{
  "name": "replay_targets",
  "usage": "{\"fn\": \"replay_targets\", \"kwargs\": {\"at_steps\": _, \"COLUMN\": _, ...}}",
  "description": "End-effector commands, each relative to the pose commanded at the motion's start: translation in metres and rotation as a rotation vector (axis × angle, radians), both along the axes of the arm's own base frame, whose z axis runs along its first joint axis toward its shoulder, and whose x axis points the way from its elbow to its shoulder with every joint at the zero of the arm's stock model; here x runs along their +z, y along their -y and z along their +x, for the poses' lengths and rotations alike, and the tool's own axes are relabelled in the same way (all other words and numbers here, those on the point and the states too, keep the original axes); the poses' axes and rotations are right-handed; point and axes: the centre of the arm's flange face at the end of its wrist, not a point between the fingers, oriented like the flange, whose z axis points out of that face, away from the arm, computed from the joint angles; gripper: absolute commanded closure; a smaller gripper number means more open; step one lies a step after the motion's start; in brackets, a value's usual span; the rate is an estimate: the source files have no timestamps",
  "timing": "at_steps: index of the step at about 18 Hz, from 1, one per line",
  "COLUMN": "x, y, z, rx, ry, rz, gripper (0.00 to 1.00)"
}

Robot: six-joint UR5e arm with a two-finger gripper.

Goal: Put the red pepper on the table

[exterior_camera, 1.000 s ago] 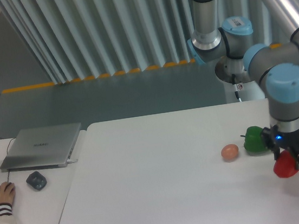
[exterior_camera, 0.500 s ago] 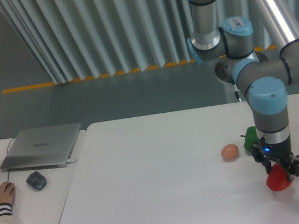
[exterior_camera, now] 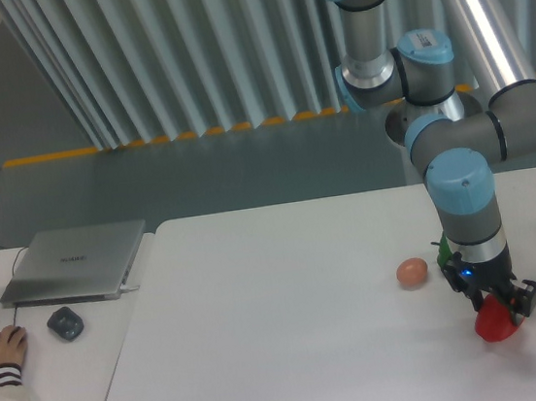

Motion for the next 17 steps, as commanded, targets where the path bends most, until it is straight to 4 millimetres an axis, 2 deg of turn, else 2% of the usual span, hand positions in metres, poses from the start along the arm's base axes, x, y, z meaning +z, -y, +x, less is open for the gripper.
{"fn": "replay_targets", "kwargs": {"at_steps": 17, "x": 0.019, "y": -0.002, "z": -0.009, "rx": -0.063, "ry": -0.022, "rz": 0.031, "gripper": 0.0}}
